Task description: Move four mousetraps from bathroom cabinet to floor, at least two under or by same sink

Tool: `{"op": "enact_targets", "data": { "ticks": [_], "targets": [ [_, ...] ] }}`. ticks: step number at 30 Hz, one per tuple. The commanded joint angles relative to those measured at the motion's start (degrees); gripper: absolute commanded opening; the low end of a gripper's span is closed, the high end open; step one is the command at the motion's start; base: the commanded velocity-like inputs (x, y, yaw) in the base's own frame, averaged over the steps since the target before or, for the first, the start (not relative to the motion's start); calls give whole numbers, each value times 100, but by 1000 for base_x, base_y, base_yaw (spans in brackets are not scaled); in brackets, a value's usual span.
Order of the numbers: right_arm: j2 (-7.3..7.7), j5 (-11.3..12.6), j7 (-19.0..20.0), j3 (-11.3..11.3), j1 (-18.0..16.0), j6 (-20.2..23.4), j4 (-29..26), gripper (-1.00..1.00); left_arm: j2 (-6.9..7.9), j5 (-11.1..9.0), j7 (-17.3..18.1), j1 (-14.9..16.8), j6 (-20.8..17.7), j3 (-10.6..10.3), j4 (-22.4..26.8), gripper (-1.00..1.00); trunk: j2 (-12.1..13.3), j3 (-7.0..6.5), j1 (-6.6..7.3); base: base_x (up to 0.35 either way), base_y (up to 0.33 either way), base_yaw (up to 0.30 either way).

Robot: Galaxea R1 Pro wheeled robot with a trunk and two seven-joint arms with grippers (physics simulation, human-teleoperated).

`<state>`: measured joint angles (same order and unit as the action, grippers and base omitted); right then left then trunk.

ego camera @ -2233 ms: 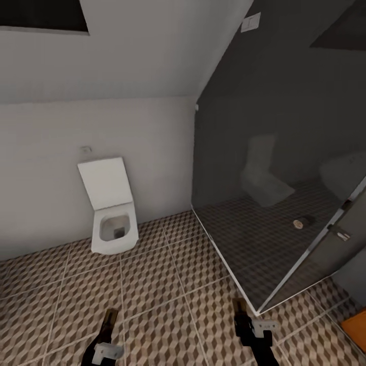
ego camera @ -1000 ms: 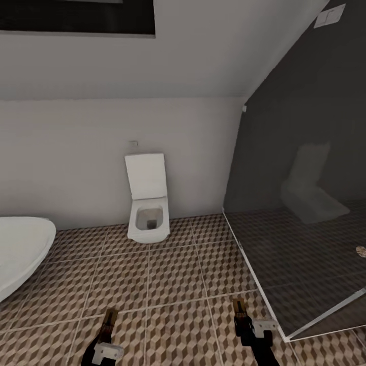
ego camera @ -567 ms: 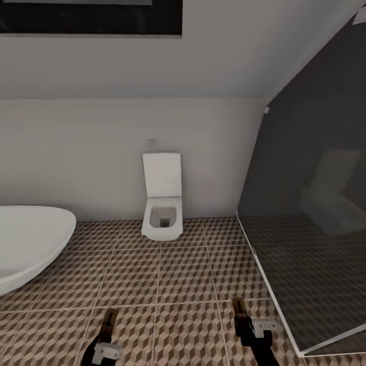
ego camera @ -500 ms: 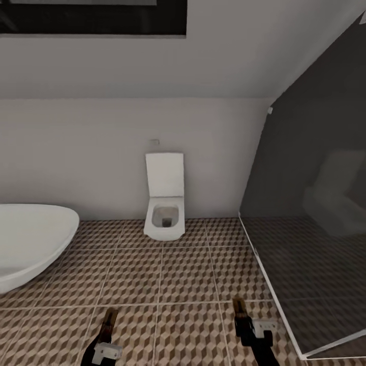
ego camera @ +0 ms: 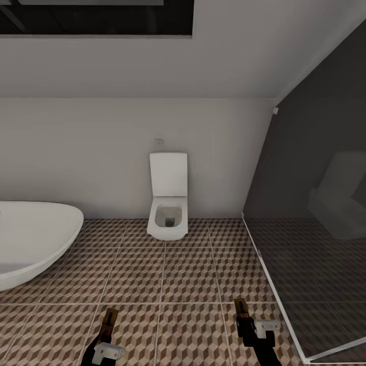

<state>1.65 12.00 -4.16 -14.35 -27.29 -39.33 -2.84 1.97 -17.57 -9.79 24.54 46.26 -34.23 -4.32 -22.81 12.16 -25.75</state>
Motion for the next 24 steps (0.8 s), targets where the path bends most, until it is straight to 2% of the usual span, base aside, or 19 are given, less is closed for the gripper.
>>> {"op": "enact_targets", "data": {
  "ticks": [1,12,24],
  "targets": [
    [1,41,-15,-50,-4,-13,2,-100,-4,-19,-23,7,24,-49,-16,-100,-11,11,-3,0,0,0],
    [-5,54,-15,-50,-4,-6,1,-100,-4,-19,-23,7,24,-49,-16,-100,-11,11,-3,4,2,0],
    [-11,57,-15,-50,-4,-3,2,-100,-4,-19,-23,7,24,-49,-16,-100,-11,11,-3,242,129,0]
  ]
}}
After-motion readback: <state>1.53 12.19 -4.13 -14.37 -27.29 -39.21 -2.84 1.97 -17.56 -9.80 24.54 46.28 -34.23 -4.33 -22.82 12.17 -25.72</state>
